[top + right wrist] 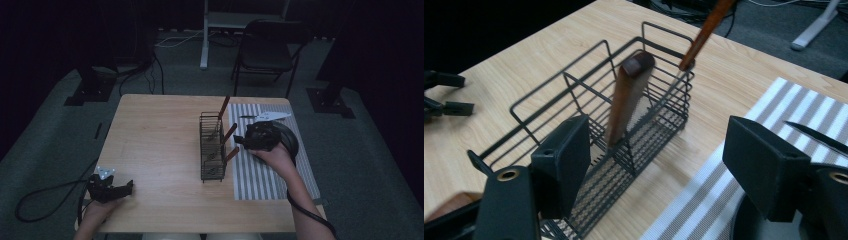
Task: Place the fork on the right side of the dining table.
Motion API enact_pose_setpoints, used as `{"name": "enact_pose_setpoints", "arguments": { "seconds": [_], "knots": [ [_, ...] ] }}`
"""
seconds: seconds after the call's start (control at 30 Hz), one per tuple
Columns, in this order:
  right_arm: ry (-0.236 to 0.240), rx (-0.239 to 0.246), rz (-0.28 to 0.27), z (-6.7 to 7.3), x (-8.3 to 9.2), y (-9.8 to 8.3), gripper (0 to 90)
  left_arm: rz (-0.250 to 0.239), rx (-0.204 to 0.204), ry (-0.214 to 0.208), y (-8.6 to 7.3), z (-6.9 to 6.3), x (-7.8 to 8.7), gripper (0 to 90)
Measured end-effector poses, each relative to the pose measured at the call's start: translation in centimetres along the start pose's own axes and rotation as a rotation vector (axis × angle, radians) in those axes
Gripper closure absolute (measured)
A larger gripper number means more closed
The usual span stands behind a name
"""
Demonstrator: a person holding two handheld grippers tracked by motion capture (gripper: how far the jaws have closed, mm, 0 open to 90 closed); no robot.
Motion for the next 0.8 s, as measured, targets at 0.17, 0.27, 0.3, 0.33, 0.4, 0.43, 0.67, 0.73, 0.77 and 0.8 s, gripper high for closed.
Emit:
{"name": "enact_pose_setpoints", "arguments": {
  "seconds": [0.17,0.27,0.3,0.33,0.4,0.43,0.67,0.73,0.77,0.8],
  "knots": [
    [0.025,0.007,0.002,0.3,-0.4,0.6,27.1,0.0,-0.001,0.0,0.0,0.0,0.0,0.5],
    [0.039,0.003,-0.002,0.5,-0.6,1.0,28.9,0.0,-0.002,0.0,0.0,0.0,0.0,0.5],
    [0.044,-0.001,-0.002,0.5,-0.7,1.1,28.9,0.0,-0.002,0.0,0.0,0.0,0.0,0.5],
    [0.047,-0.004,-0.003,0.6,-0.8,1.2,28.9,0.001,-0.003,0.0,0.0,0.0,0.0,0.5],
    [0.059,-0.006,-0.003,0.6,-1.0,1.5,28.9,0.0,-0.003,0.0,0.0,0.0,0.0,0.5],
    [0.061,-0.01,-0.001,0.7,-1.1,1.6,28.9,0.0,-0.003,0.0,0.0,0.0,0.0,0.5],
    [0.049,-0.019,0.024,1.0,-1.8,2.0,39.8,0.001,-0.003,0.0,0.0,0.0,0.0,0.5],
    [0.057,-0.026,0.022,1.0,-1.8,2.1,43.8,0.001,-0.003,0.0,0.0,0.0,0.0,0.5],
    [0.056,-0.028,0.016,1.0,-1.7,2.2,45.0,0.001,-0.003,0.0,0.0,0.0,0.0,0.6],
    [0.061,-0.033,0.011,1.0,-1.7,2.2,46.2,0.001,-0.003,0.0,0.0,0.0,0.0,0.6]
  ]
}}
Point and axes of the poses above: each handheld gripper's, and its own axes: x roughly backward along the jaws, y roughly out of its top, z roughly to its left, the point moved 2 cm from there along -x, roughly forward along the jaws, and after that the axes turned 2 degrees about y, right-handed, at the moved point
